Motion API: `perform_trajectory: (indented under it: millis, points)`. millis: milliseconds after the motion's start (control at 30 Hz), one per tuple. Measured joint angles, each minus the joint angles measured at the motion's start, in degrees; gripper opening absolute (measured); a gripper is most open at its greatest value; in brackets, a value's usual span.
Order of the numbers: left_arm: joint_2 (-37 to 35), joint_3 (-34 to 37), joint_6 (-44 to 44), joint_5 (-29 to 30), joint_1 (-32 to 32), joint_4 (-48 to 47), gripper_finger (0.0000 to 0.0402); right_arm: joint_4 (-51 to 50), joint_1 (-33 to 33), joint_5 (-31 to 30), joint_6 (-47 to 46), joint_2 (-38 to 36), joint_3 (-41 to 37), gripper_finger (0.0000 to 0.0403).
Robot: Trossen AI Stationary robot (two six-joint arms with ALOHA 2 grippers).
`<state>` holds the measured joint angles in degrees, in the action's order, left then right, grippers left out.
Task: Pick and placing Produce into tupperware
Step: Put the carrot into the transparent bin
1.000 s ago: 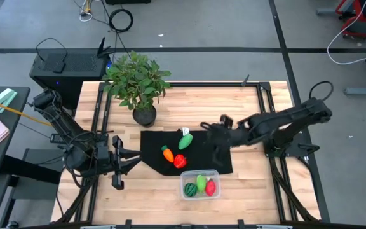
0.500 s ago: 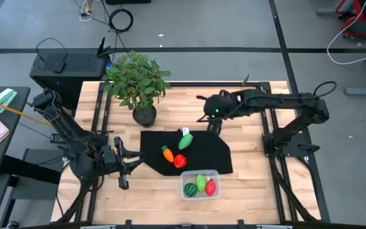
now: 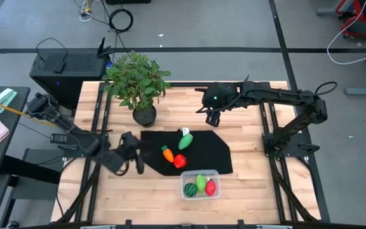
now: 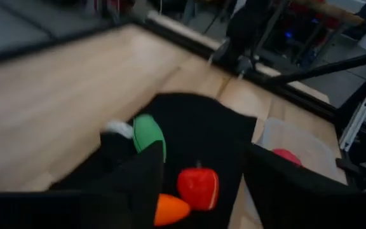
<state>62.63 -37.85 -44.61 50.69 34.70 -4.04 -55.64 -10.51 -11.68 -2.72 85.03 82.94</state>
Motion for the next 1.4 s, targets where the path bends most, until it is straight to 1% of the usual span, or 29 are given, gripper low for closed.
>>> perform_trajectory:
  millis: [67,133,167,233,333,433,500,600,700,767,833,1000,1133,1200,1400]
  points:
    - [0.3,0.0,-0.7,-4.3,-2.5,0.2,0.0239,0.0,0.0,0.0,0.4,0.0,0.0,0.0199]
    - [1.0,0.0,1.3,-7.9,-4.5,1.4,0.0258,0.1,0.0,0.0,0.4,0.0,0.0,0.0199]
    - [1.6,0.0,3.6,-9.5,-5.3,2.6,0.0266,0.1,0.0,0.0,0.4,0.0,0.0,0.0199]
    - [3.2,0.0,11.1,-12.8,-6.3,5.1,0.0277,0.2,0.0,0.3,0.4,0.0,0.0,0.0198]
    - [6.3,0.0,22.6,-17.6,-7.3,6.8,0.0283,0.3,0.0,2.7,0.2,0.0,0.0,0.0197]
    - [8.9,0.0,29.8,-20.3,-8.1,5.9,0.0282,0.3,0.0,3.4,-0.3,0.0,0.0,0.0197]
    - [10.6,0.0,33.4,-22.6,-9.0,4.4,0.028,0.3,0.0,3.5,-0.5,0.0,0.0,0.0197]
    - [12.5,0.0,38.0,-27.7,-11.4,2.9,0.0282,0.3,0.0,4.7,-1.0,0.0,0.0,0.0197]
    - [13.9,-1.1,38.9,-32.7,-14.8,-2.3,0.0286,0.3,0.0,5.8,-2.1,0.0,0.0,0.0197]
    - [14.4,-3.1,37.9,-34.0,-17.0,-6.8,0.0289,0.3,0.1,6.5,-2.4,0.0,0.0,0.0197]
    - [15.0,-5.3,39.2,-35.1,-18.7,-9.2,0.029,0.3,0.2,6.6,-2.6,0.0,0.0,0.0197]
    - [16.1,-11.5,49.6,-37.6,-21.1,-9.8,0.0291,0.4,0.2,6.7,-2.3,0.0,0.0,0.0197]
    - [18.8,-15.7,58.9,-38.6,-21.2,-13.4,0.0291,0.5,0.1,6.7,-2.0,0.0,0.0,0.0197]
    - [20.4,-17.2,61.9,-38.7,-21.2,-15.8,0.0291,0.5,0.2,6.7,-2.0,0.0,0.0,0.0197]
    - [26.9,-19.7,63.7,-38.9,-21.7,-17.0,0.0291,0.5,0.2,7.3,-2.0,0.0,0.0,0.0197]
